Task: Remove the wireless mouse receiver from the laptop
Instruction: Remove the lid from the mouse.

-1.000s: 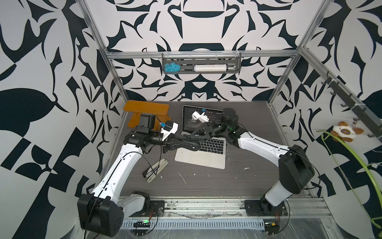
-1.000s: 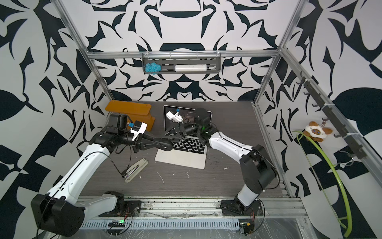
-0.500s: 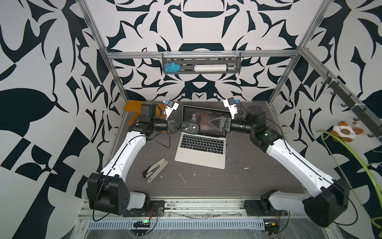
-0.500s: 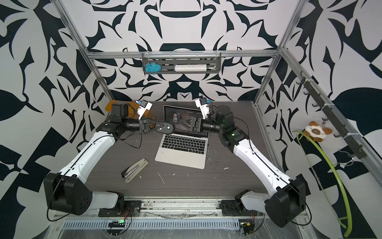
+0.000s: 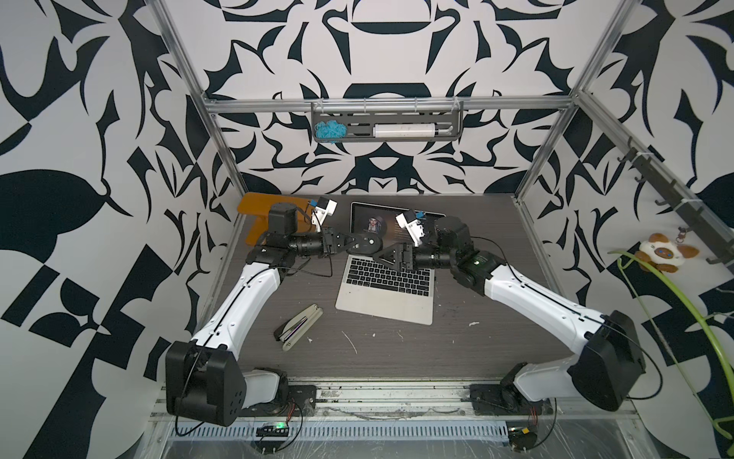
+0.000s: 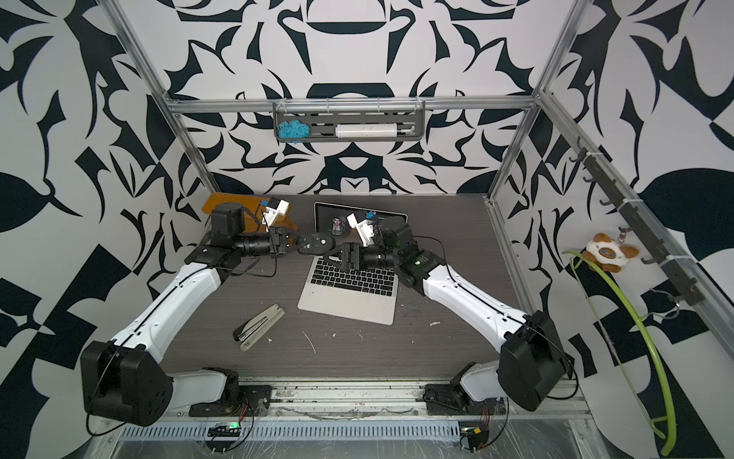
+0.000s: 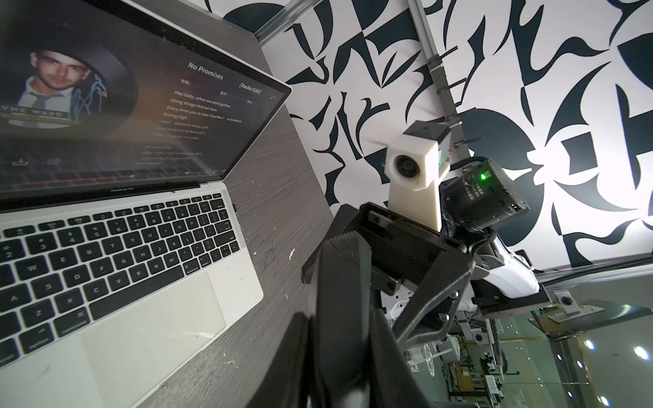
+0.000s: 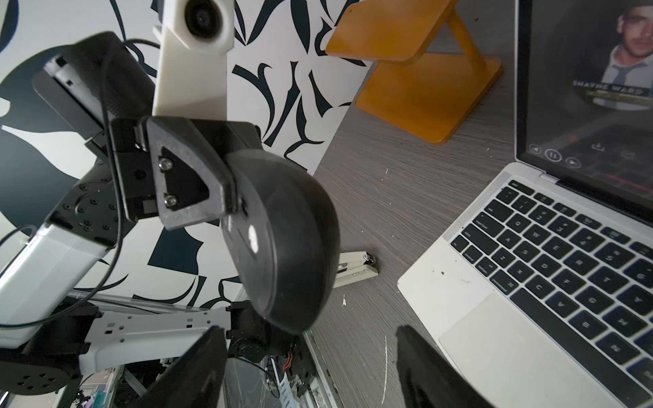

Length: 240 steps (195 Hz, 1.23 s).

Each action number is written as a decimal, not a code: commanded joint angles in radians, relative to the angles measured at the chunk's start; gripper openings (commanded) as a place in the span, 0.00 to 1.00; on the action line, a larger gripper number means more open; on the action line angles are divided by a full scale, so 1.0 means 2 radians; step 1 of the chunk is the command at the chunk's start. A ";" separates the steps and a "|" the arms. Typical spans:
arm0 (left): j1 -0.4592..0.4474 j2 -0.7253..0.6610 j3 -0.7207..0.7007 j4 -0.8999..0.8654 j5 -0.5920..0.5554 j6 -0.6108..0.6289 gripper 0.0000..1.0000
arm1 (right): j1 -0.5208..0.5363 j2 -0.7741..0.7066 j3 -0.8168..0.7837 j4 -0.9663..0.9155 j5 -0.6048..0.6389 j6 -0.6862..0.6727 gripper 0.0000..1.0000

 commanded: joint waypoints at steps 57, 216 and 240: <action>-0.001 -0.011 -0.010 0.025 0.038 -0.018 0.00 | 0.008 0.029 0.017 0.143 -0.065 0.083 0.72; -0.001 -0.005 -0.008 0.033 0.076 -0.040 0.00 | 0.007 0.048 0.018 0.166 -0.084 0.093 0.41; -0.001 -0.004 -0.006 0.033 0.085 -0.042 0.00 | 0.005 0.044 0.015 0.166 -0.084 0.093 0.35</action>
